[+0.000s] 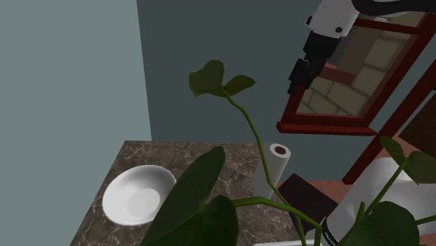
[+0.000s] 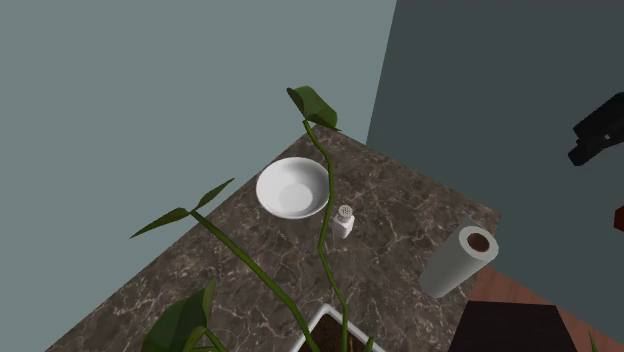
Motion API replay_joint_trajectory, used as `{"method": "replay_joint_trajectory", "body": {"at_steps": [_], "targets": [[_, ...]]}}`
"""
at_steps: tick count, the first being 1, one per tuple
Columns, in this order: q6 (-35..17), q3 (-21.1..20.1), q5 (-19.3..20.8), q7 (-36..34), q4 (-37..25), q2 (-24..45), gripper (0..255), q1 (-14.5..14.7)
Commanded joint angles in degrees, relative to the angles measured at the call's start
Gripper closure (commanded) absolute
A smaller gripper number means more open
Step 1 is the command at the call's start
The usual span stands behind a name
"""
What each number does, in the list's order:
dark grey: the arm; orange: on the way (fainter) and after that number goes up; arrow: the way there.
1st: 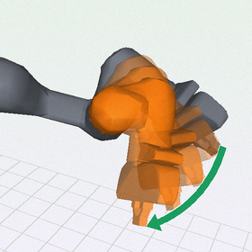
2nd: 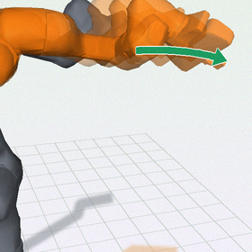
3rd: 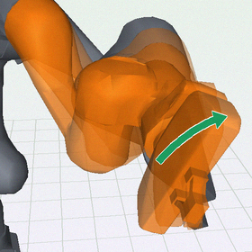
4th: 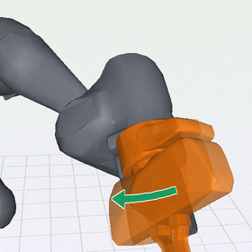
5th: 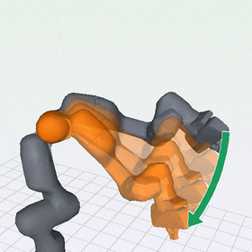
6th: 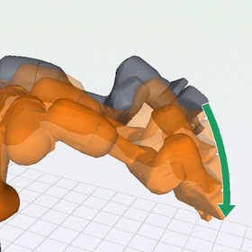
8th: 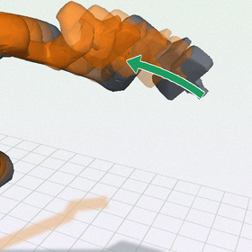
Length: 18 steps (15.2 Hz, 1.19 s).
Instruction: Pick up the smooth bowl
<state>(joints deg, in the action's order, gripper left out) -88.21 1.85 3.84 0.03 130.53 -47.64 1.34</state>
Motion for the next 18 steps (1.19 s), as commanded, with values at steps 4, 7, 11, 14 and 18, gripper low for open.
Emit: {"method": "replay_joint_trajectory", "body": {"at_steps": [4,7,11,14,18], "targets": [[-4.2,-0.9,-3.2,-2.4,3.9,0.6,0,0.9],[-8.6,-1.9,-6.5,-4.6,7.4,1.8,0,1.9],[-15.0,-3.4,-11.0,-7.2,11.2,4.4,0,3.6],[-20.0,-4.6,-14.6,-8.8,13.4,7.1,0,5.1],[-27.1,-6.3,-19.6,-10.3,15.4,11.7,0,7.5]]}}
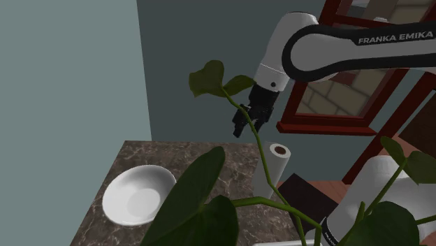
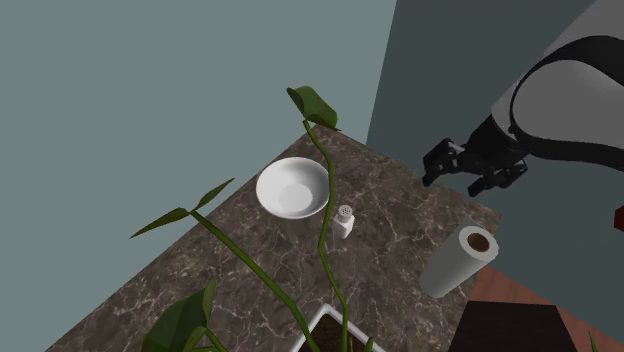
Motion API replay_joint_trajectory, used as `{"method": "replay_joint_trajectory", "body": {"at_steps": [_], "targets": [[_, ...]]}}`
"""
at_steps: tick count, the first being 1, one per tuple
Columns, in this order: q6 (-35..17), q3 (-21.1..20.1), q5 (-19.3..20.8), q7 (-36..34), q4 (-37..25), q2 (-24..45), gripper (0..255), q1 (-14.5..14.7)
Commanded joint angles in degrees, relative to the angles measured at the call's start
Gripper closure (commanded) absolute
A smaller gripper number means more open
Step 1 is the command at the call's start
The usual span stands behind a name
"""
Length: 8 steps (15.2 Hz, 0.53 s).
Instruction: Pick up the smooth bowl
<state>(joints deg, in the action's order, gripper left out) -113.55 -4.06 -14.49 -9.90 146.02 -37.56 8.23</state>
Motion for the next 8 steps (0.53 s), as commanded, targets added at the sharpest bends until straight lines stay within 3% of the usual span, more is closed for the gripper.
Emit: {"method": "replay_joint_trajectory", "body": {"at_steps": [1,8], "targets": [[-3.5,-0.8,-2.6,-0.7,0.1,3.0,0,1.2],[-15.9,-3.5,-12.3,-1.3,-0.3,14.1,0,6.1]]}}
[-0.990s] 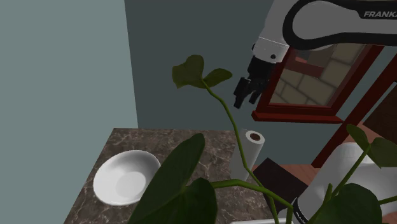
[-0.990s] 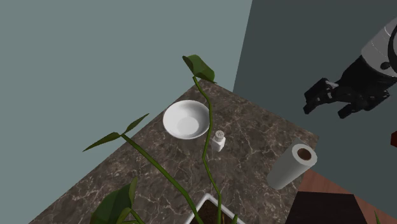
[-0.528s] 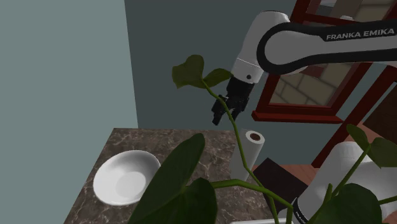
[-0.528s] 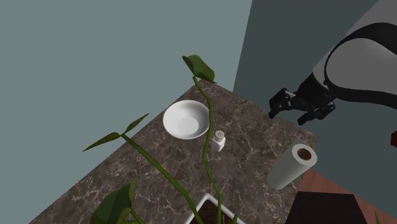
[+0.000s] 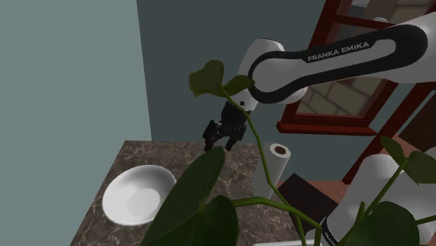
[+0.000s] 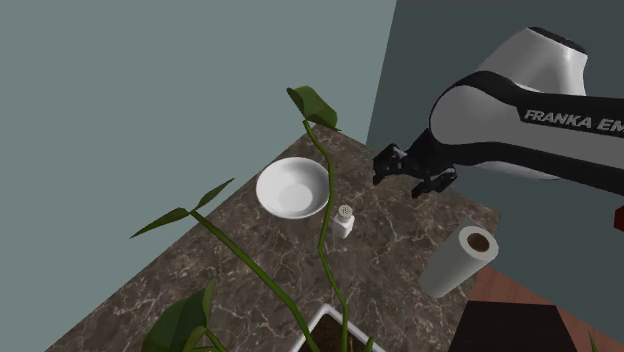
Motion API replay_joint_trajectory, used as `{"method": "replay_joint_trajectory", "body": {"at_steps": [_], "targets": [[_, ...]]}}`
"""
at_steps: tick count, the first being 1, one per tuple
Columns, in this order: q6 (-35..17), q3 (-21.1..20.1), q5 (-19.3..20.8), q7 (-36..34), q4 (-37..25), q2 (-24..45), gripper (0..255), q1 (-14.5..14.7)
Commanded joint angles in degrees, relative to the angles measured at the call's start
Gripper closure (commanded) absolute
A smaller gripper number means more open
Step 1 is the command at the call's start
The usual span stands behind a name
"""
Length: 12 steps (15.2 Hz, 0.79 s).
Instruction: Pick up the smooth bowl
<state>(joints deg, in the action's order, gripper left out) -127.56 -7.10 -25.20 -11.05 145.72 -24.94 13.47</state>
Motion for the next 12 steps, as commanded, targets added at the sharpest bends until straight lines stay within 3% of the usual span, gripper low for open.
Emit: {"method": "replay_joint_trajectory", "body": {"at_steps": [1,12], "targets": [[-3.5,-0.8,-3.1,0.0,-0.4,3.3,0,1.5],[-17.5,-4.4,-19.8,4.5,-10.3,23.5,0,8.4]]}}
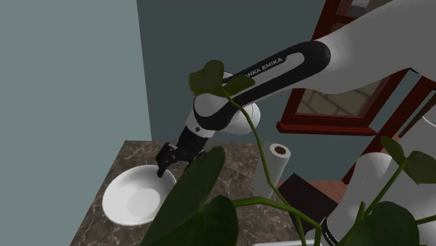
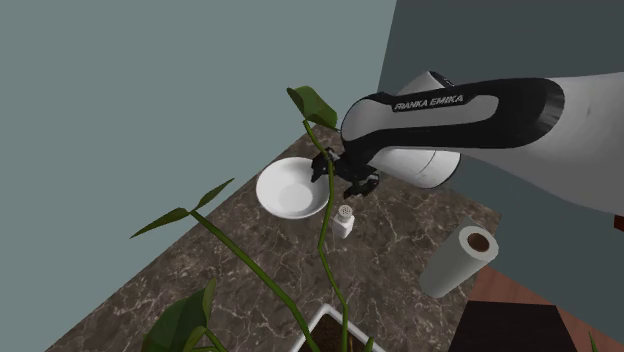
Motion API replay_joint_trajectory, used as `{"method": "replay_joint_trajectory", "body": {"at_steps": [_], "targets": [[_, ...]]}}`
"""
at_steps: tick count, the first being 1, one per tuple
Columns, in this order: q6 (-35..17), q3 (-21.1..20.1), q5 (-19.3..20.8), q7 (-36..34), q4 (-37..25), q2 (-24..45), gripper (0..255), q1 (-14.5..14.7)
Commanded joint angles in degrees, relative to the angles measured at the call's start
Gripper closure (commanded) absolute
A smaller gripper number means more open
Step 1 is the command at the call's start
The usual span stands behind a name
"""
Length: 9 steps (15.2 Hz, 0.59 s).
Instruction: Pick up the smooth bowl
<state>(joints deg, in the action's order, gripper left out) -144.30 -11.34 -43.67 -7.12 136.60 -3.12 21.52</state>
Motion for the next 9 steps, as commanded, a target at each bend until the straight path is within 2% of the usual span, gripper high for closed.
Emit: {"method": "replay_joint_trajectory", "body": {"at_steps": [1,9], "targets": [[-1.4,-0.3,-1.8,1.2,-1.0,2.2,0,0.4],[-5.3,-0.7,-5.8,5.9,-0.5,6.2,0,0.8]]}}
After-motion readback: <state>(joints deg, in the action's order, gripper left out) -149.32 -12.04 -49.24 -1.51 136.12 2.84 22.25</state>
